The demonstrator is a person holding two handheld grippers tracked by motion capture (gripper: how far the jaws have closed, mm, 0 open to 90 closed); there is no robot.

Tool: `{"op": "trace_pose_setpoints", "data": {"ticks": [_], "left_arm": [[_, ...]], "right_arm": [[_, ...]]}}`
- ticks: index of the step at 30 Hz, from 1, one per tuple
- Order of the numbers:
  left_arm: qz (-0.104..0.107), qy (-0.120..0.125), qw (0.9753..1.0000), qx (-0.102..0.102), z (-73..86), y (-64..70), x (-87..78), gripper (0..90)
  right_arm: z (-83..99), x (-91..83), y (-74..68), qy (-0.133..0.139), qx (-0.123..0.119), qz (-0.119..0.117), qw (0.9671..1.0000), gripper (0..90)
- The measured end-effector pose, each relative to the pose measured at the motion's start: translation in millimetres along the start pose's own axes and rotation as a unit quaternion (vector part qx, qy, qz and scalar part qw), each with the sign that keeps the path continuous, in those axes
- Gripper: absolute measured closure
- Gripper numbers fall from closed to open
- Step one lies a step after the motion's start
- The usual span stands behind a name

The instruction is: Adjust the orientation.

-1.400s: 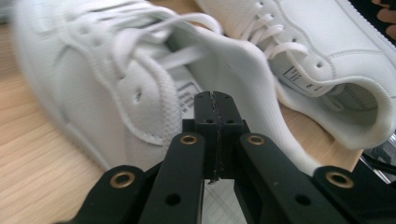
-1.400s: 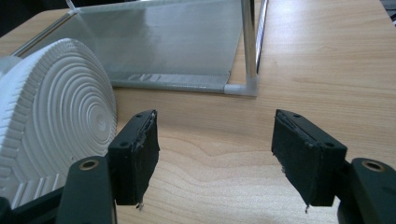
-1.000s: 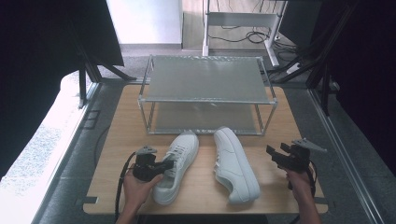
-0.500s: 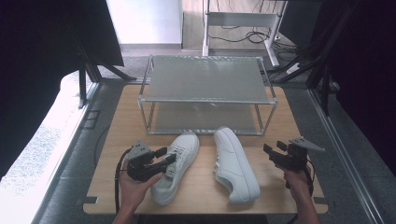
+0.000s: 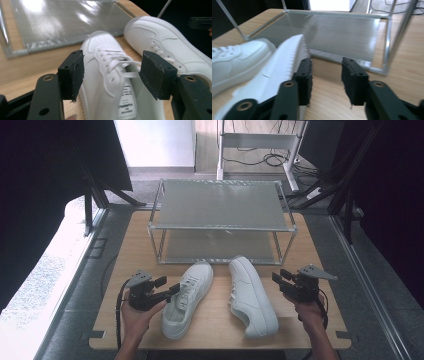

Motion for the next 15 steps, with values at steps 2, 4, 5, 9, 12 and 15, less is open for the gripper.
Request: {"op": "trace_pose_setpoints", "data": {"ticks": [2,4,5,9,12,15], "left_arm": [[-0.006,-0.003,0.9999,-0.015,3.2,-3.7,1.6,36.0],[-0.008,-0.003,0.9998,-0.021,4.0,-5.0,1.3,36.0],[-0.009,-0.004,0.9998,-0.02,3.5,-5.3,0.9,36.0],[-0.006,-0.001,0.9997,-0.022,2.2,-7.8,-1.0,36.0],[0.002,-0.003,0.9998,-0.021,3.6,-8.5,0.3,35.9],[0.005,-0.006,0.9998,-0.02,4.2,-6.9,1.3,35.8]], "right_arm": [[-1.2,4.7,-10.8,-0.005,-0.003,-0.013,0.9999,68.1],[-0.9,8.4,-24.3,-0.013,-0.025,-0.028,0.9992,72.3],[-0.4,10.0,-30.8,-0.01,-0.035,-0.033,0.9988,75.7],[2.0,15.4,-54.8,-0.015,-0.061,-0.073,0.9954,85.7],[7.8,21.5,-77.2,-0.035,-0.082,-0.114,0.9895,89.7],[10.4,23.6,-86.8,-0.045,-0.095,-0.128,0.9862,90.0]]}}
Point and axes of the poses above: each handheld gripper's, and its own axes: x roughly forward along the jaws, z roughly out of its underside, y roughly to its right, the point moved 1 cm from there along x, roughly forward along the jaws, and after that the axes turned 15 degrees about y, right-handed, at the moved point
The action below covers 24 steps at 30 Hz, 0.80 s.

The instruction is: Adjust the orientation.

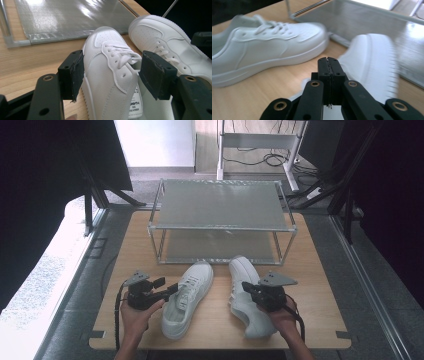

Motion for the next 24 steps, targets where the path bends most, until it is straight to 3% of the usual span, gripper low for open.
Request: {"op": "trace_pose_setpoints", "data": {"ticks": [4,9,15,24], "left_arm": [[0.002,-0.005,1.0,-0.001,-0.1,1.7,0.6,35.9],[-0.001,-0.012,0.9999,-0.002,-0.6,1.5,0.5,36.0],[-0.006,-0.022,0.9997,-0.012,-1.1,0.8,0.3,37.2],[-0.007,-0.026,0.9996,-0.011,-1.8,2.4,0.3,37.3]], "right_arm": [[2.0,10.5,-20.3,-0.019,-0.021,-0.035,0.999,90.0],[7.2,18.8,-31.1,-0.045,-0.048,-0.048,0.9967,90.0],[12.8,22.9,-32.9,-0.088,-0.076,-0.035,0.9926,90.0],[12.3,17.6,-27.9,-0.097,-0.087,-0.02,0.9912,90.0]]}}
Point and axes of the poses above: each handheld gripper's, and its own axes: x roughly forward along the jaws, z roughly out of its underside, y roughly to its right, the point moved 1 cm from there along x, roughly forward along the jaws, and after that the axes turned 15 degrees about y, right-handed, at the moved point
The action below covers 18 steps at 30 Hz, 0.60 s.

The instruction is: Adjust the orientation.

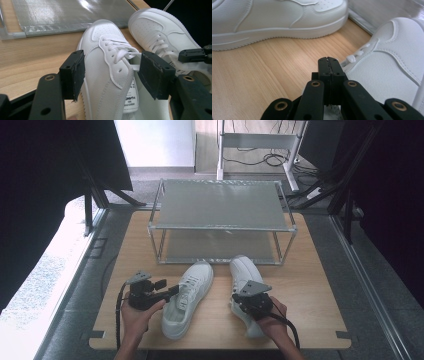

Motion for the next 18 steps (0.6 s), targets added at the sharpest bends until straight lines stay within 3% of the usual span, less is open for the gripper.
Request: {"op": "trace_pose_setpoints", "data": {"ticks": [2,12,18], "left_arm": [[0.0,-0.002,1.0,-0.001,0.1,-0.6,0.0,37.4],[-0.004,-0.004,1.0,-0.006,-0.3,-2.1,-1.1,37.6],[-0.003,-0.006,0.9999,-0.007,0.2,-3.2,-0.7,37.7]], "right_arm": [[0.8,-5.2,6.8,0.008,0.014,0.004,0.9999,90.0],[3.7,-16.9,23.7,0.018,0.032,0.022,0.9991,90.0],[10.4,-26.7,39.5,0.039,0.057,0.04,0.9968,90.0]]}}
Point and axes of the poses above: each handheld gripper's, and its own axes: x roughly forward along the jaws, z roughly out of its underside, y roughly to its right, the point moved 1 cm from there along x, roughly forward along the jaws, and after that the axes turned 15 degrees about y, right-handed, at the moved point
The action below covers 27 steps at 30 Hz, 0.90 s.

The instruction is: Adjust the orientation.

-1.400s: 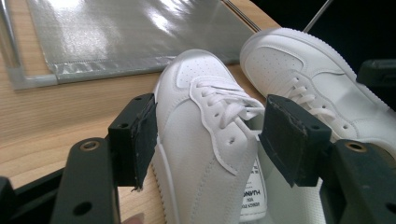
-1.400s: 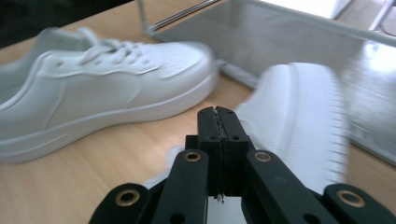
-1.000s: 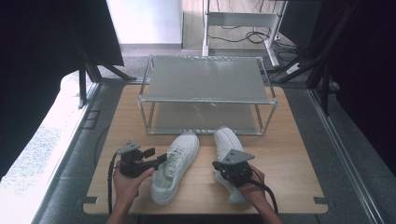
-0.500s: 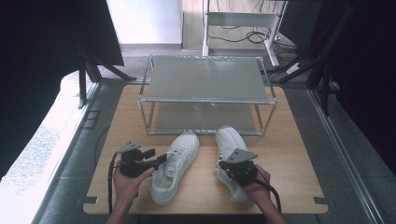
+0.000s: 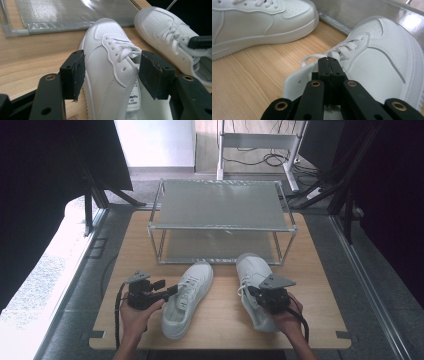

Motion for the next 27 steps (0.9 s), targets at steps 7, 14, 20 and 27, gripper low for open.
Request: {"op": "trace_pose_setpoints", "data": {"ticks": [7,14,20,27], "left_arm": [[-0.001,0.002,1.0,-0.002,-0.9,-0.9,-1.5,37.7],[0.0,-0.001,1.0,-0.003,0.3,-1.1,0.3,37.7],[0.005,0.001,1.0,-0.002,-2.1,0.7,1.0,37.7],[0.012,0.008,0.9999,0.01,-10.3,0.4,0.7,38.3]], "right_arm": [[5.0,-10.6,26.2,-0.001,0.006,0.033,0.9994,90.0],[24.7,-28.2,74.5,0.026,0.087,0.029,0.9954,90.0],[18.4,-29.3,66.8,0.031,0.064,0.027,0.9971,87.2],[13.5,-44.4,63.8,0.05,0.056,0.034,0.9966,74.8]]}}
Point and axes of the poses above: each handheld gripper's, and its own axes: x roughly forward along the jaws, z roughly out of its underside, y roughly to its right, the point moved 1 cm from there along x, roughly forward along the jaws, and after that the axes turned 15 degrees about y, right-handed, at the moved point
